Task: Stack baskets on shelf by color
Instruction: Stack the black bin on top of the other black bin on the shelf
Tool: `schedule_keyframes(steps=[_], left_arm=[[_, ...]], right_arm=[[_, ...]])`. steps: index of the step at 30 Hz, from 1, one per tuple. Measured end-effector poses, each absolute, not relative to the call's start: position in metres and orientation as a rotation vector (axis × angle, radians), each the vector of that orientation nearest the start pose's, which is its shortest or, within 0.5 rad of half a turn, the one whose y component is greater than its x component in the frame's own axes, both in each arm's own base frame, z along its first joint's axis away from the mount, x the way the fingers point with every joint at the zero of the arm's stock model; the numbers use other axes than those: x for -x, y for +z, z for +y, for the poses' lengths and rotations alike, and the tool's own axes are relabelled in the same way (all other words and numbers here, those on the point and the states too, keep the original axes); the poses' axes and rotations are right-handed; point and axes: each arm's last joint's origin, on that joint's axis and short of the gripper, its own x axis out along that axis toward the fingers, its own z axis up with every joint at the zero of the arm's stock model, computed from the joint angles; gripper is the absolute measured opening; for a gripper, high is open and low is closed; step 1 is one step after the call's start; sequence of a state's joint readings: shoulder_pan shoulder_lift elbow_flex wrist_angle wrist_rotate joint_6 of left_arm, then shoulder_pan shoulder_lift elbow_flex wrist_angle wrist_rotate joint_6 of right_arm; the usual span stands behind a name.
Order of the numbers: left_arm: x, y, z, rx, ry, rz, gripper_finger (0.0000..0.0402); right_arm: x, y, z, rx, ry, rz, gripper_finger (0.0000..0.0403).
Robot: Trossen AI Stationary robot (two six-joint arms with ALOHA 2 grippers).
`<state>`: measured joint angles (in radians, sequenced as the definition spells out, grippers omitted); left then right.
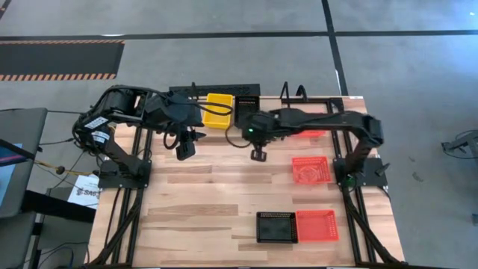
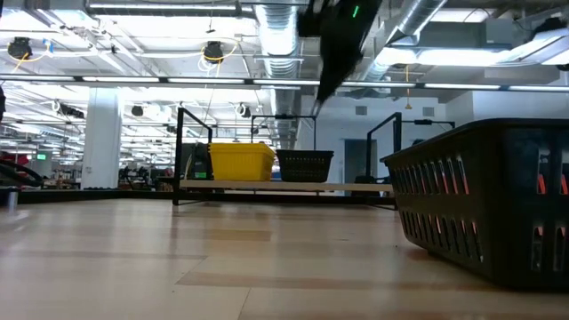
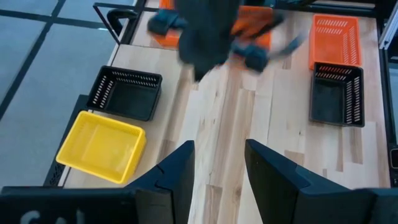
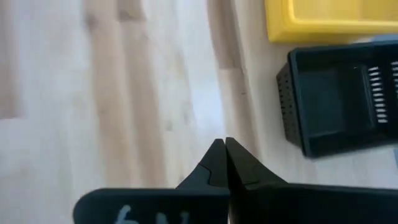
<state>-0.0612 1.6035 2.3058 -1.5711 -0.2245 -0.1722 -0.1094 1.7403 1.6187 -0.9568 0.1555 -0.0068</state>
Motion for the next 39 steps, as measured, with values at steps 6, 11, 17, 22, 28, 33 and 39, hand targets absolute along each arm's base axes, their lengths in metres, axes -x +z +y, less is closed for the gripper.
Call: schedule_keyframes(steps=[6, 11, 17, 22, 28, 33, 39], left_arm=[[-0.239, 0.498, -0.008, 0.003, 0.211, 0.848, 0.0130], [-0.239, 0.498, -0.008, -0.019, 0.201, 0.850, 0.0130], [-0.239, 0.498, -0.008, -0.033, 0.195, 0.852, 0.0130], [-0.239, 0.498, -0.008, -0.033, 0.195, 0.852, 0.0130], [-0.239, 0.498, -0.008, -0.034, 0.194, 0.852, 0.0130], [-0.239, 0.498, -0.008, -0.072, 0.177, 0.856, 0.0130], [-0.239, 0.498, -0.008, -0.107, 0.160, 0.859, 0.0130]], right_arm=[[-0.308, 0.355, -0.010, -0.098, -0.260, 1.073, 0.0003], [-0.269, 0.372, 0.010, -0.250, -0.332, 1.137, 0.0014], [-0.255, 0.377, 0.037, -0.386, -0.317, 1.159, 0.0029], [-0.265, 0.367, 0.064, -0.440, -0.315, 1.181, 0.0041], [-0.282, 0.342, 0.093, -0.518, -0.365, 1.257, 0.0069], [-0.301, 0.315, 0.116, -0.550, -0.372, 1.335, 0.0110], [-0.321, 0.281, 0.139, -0.514, -0.346, 1.399, 0.0175]])
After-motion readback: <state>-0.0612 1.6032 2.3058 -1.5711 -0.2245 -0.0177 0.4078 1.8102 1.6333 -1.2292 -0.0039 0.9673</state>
